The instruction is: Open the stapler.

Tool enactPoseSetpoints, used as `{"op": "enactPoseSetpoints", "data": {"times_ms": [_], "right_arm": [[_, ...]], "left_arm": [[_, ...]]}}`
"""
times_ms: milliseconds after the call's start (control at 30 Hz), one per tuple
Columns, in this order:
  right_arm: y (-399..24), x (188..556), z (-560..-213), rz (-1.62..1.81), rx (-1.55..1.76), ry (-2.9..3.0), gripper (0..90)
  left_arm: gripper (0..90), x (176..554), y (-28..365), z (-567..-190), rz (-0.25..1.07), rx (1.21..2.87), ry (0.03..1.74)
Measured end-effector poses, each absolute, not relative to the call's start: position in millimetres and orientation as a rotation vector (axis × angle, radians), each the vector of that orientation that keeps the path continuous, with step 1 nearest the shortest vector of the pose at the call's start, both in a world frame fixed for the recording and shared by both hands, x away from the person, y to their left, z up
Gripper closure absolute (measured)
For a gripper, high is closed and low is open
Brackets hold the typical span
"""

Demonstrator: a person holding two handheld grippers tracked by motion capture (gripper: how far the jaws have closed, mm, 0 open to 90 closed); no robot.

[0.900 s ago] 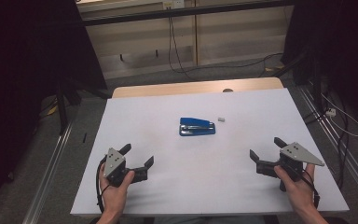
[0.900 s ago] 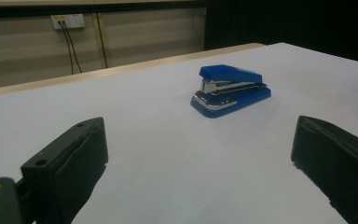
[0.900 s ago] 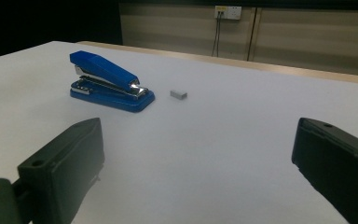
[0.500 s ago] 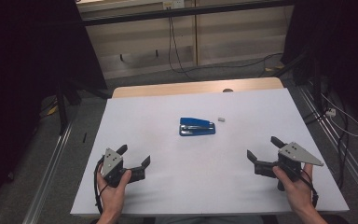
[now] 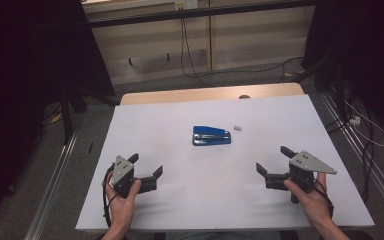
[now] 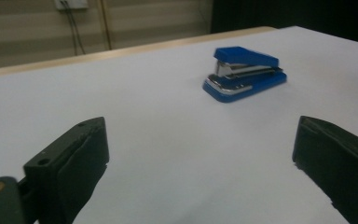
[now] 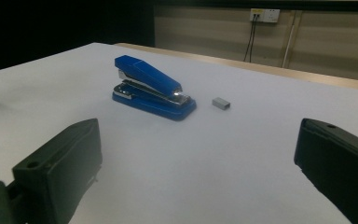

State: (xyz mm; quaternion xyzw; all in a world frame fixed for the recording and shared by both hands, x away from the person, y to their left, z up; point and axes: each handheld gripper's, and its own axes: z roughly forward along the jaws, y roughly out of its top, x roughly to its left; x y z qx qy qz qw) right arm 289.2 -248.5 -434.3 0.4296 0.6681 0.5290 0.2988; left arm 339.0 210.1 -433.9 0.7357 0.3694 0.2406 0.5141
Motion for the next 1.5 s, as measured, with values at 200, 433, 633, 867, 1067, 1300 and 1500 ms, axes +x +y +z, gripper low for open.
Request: {"op": "enactPoseSetpoints", "data": {"times_ms": [200, 433, 633, 867, 1067, 1300, 1500], "right_arm": [[-234, 292, -436, 1.416, 1.127, 1.831, 1.3], [-223, 299, -434, 1.474, 1.08, 1.855, 2.3], [-211, 311, -436, 1.482, 1.065, 1.883, 3.6], [-195, 325, -435, 1.479, 1.035, 1.918, 3.9], [-190, 332, -436, 1.49, 1.054, 1.924, 4.2], [-186, 343, -437, 1.468, 1.058, 1.92, 4.2], [-175, 359, -437, 1.465, 1.081, 1.933, 4.9]], "left_arm": [[6.2, 340, 200, -432, 0.591, 1.784, 0.833], [6.5, 348, 188, -433, 0.572, 1.798, 0.85], [4.8, 355, 183, -427, 0.558, 1.776, 0.843], [4.9, 370, 171, -427, 0.539, 1.815, 0.818], [4.8, 379, 161, -426, 0.519, 1.813, 0.783], [4.4, 390, 148, -425, 0.513, 1.813, 0.766], [4.6, 400, 136, -426, 0.525, 1.851, 0.723]]}}
